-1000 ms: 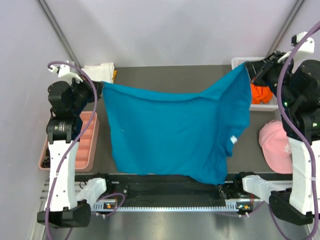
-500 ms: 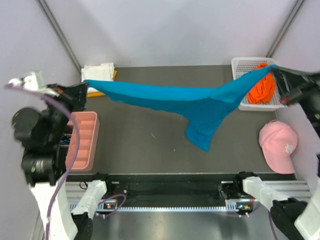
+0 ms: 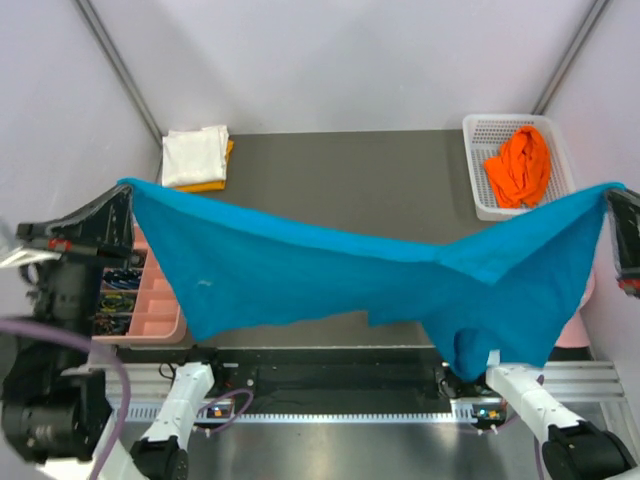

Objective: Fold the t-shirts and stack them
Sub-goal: Flatten out the tshirt

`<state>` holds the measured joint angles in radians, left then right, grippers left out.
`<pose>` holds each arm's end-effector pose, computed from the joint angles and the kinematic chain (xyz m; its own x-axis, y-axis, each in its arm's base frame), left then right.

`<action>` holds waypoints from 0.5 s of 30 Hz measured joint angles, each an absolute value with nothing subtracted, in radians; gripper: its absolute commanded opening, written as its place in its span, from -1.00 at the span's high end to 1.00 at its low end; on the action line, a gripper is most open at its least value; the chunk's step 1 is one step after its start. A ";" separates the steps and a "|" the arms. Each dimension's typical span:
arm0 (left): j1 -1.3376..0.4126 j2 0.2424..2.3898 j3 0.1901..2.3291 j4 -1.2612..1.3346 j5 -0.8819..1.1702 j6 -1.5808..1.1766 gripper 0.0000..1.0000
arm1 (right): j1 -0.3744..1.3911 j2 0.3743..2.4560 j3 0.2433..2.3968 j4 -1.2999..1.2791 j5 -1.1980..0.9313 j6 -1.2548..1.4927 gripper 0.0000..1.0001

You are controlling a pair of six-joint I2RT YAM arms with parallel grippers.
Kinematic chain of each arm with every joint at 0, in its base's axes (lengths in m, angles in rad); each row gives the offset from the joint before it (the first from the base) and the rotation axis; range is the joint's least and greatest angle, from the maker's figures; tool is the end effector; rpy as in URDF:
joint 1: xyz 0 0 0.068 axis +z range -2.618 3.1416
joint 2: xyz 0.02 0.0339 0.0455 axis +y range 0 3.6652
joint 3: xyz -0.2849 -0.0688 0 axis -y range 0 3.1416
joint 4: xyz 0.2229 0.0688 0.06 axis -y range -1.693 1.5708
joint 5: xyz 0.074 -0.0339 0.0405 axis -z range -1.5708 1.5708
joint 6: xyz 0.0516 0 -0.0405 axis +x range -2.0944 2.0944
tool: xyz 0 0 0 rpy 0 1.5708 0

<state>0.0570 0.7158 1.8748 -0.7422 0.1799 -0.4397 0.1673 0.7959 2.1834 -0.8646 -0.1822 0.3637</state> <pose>-0.0461 -0.0119 0.5792 0.3201 -0.4012 -0.8582 0.2691 0.9071 -0.3237 -0.0899 -0.0057 0.6095 0.3469 0.4134 -0.8419 -0.4729 0.8523 0.2236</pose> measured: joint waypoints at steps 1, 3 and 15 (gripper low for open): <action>0.057 0.714 1.842 -0.735 0.171 -0.438 1.00 | 0.167 0.795 2.154 -0.852 -0.177 0.364 1.00; 0.057 0.708 1.725 -0.674 0.145 -0.431 1.00 | 0.167 0.795 2.060 -0.815 -0.162 0.366 1.00; 0.057 1.173 1.233 -0.191 0.035 -0.406 1.00 | 0.167 1.243 1.692 -0.445 -0.087 0.367 1.00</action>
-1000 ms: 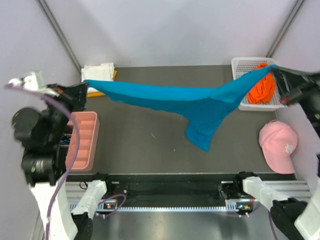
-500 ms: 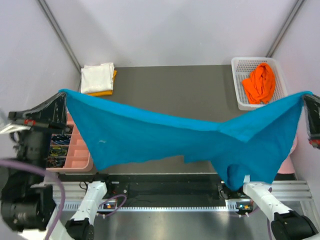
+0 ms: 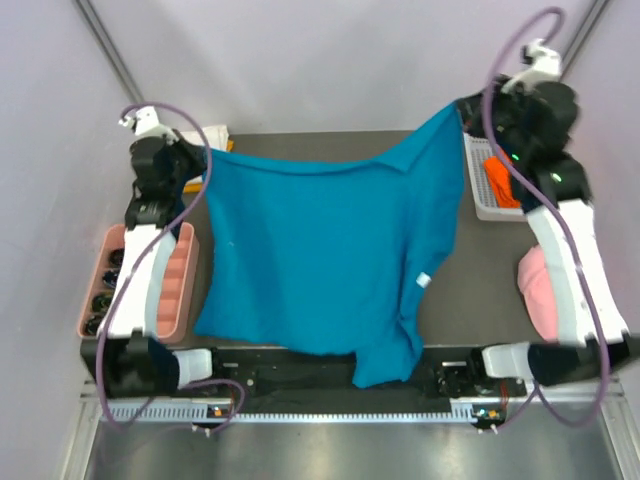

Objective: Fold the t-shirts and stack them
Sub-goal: Flatten out the tshirt

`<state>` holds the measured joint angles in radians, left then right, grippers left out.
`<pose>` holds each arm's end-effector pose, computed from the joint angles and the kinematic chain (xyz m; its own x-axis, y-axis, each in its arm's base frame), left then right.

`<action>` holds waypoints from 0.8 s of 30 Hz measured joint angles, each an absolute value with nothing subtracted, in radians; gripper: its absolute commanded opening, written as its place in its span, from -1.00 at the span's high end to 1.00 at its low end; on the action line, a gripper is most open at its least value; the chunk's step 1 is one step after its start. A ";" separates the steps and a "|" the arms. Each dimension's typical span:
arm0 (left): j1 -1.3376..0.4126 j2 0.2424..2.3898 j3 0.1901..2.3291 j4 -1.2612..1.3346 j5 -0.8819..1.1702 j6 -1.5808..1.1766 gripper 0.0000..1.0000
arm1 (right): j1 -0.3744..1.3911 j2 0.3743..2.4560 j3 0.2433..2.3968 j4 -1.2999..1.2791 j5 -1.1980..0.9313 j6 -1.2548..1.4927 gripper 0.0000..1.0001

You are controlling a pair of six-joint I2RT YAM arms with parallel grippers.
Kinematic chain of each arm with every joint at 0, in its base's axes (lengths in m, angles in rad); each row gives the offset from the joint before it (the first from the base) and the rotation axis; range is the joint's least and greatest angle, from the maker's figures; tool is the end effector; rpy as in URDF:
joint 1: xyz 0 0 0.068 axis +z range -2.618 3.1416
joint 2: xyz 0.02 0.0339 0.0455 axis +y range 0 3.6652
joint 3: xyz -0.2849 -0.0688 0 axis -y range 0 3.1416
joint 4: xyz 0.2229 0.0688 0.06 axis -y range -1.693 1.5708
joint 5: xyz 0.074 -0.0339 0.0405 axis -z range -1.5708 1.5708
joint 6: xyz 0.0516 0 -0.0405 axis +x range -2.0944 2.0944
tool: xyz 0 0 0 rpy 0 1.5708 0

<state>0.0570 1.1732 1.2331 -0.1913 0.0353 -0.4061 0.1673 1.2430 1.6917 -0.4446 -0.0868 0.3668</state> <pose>0.2528 0.0126 0.4330 -0.1115 -0.4018 -0.9089 -0.0719 0.9155 -0.3959 0.2246 0.0425 0.5345 -0.0864 0.3478 -0.9336 -0.2361 0.9033 0.3583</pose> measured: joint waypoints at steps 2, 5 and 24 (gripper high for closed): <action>0.057 1.305 1.222 -0.098 0.036 -0.408 1.00 | 0.167 1.357 1.671 -0.408 -0.077 0.366 1.00; 0.048 1.480 1.215 0.036 0.032 -0.406 1.00 | 0.167 1.488 1.632 -0.340 -0.063 0.358 1.00; -0.029 2.333 1.692 0.255 -0.022 -0.345 1.00 | 0.152 2.065 1.759 -0.112 0.054 0.314 1.00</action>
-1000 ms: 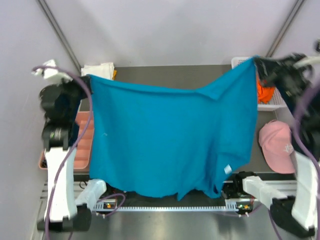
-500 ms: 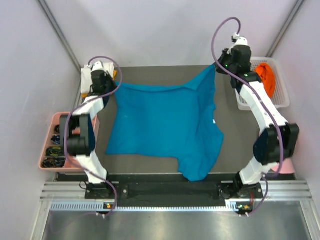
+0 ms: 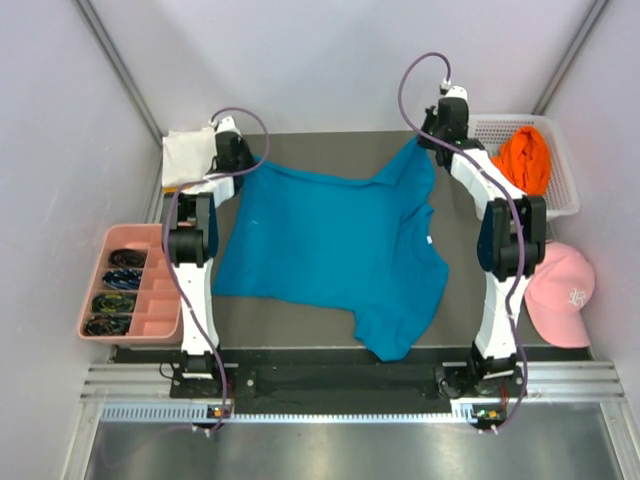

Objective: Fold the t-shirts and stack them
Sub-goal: Flatten out the tshirt

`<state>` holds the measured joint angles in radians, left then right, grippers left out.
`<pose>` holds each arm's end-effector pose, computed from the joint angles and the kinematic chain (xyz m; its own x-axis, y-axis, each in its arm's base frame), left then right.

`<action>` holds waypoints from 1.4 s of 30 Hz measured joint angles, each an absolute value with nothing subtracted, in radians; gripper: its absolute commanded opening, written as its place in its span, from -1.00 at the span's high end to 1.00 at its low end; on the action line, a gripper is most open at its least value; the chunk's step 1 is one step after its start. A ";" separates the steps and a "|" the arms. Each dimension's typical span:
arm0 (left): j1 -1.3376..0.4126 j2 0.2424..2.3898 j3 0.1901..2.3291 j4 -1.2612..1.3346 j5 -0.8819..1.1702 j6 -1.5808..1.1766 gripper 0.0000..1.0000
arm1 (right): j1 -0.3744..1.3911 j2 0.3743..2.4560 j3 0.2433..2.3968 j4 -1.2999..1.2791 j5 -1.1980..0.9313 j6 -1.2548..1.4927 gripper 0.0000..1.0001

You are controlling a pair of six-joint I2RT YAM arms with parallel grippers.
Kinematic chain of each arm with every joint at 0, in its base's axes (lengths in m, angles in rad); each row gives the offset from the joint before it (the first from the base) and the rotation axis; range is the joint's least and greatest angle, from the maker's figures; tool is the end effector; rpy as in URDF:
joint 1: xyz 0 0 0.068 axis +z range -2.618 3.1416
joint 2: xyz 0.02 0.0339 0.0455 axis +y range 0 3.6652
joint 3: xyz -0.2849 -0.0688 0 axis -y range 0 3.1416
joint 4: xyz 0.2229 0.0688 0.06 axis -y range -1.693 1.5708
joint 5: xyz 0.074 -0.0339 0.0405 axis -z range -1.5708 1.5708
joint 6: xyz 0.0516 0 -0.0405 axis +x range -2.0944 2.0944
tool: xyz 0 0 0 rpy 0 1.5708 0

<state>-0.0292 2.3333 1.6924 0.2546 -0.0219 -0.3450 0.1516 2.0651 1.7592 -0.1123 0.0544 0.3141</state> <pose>0.5475 -0.0149 0.1870 -0.3574 -0.3278 -0.8745 -0.1190 0.9447 -0.3055 0.4952 0.0728 0.3034 -0.4132 0.2490 -0.8759 0.0273 0.9649 0.2613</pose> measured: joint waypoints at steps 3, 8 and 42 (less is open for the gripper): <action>-0.038 2.384 1.776 0.253 -0.022 -0.338 1.00 | 0.146 2.119 1.812 -0.112 0.063 0.307 1.00; -0.041 2.440 1.878 0.239 -0.027 -0.328 0.31 | 0.132 2.182 1.884 -0.118 0.085 0.304 -0.04; -0.367 1.853 1.032 0.311 -0.147 -0.416 -0.98 | 0.257 1.603 1.094 -0.288 0.121 0.503 -0.76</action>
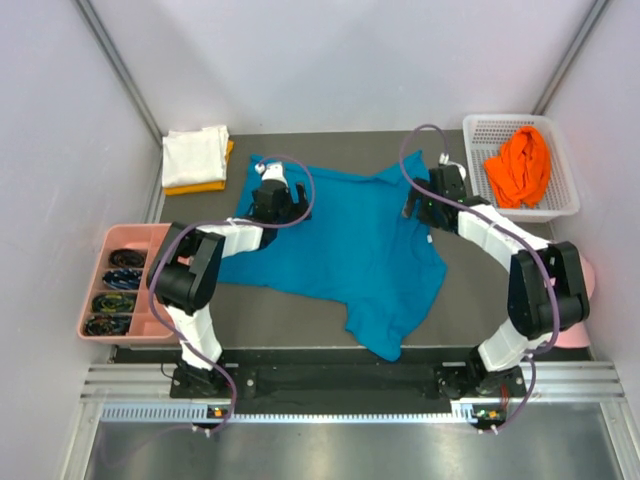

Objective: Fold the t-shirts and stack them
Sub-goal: Flatten out the tshirt

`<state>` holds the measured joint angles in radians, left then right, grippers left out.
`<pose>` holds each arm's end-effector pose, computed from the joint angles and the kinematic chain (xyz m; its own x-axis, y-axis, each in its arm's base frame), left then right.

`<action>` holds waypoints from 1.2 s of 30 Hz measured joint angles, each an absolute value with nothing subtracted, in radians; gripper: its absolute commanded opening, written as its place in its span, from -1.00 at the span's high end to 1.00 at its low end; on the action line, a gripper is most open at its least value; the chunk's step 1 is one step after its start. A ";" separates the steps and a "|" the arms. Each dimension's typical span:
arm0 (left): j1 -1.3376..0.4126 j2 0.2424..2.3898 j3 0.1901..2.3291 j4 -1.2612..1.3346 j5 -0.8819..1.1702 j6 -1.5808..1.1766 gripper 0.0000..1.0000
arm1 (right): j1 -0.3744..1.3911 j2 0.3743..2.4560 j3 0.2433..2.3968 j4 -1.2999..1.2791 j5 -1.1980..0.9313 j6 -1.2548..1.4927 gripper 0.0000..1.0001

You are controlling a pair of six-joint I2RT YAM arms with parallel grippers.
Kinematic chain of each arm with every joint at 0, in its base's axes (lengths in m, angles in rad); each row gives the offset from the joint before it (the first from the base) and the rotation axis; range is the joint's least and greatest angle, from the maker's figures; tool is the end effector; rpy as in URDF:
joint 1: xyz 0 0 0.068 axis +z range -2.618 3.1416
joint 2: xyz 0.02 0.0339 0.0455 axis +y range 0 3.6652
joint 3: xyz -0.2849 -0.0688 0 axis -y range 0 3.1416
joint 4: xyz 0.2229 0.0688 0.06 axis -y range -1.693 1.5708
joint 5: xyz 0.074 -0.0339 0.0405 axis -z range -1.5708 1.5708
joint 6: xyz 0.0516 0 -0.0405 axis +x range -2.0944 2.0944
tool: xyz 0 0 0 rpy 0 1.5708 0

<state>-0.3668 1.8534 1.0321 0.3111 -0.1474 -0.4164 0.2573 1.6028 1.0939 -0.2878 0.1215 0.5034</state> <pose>0.3802 -0.1379 0.2037 -0.5120 -0.2319 -0.8271 0.0306 0.9573 -0.2874 0.3309 0.0806 0.2525 -0.6881 0.3141 -0.6542 0.1841 0.9475 0.2613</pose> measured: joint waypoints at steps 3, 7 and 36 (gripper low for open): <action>-0.371 1.842 0.979 0.300 -0.147 -0.418 -0.98 | 0.257 1.608 1.060 -0.315 0.149 0.517 -0.72; -0.369 1.798 0.944 0.292 -0.152 -0.418 -0.98 | 0.236 1.647 1.083 -0.322 0.181 0.525 -0.65; -0.369 1.768 0.941 0.263 -0.214 -0.406 -0.98 | 0.129 1.935 1.311 -0.298 0.187 0.516 -0.04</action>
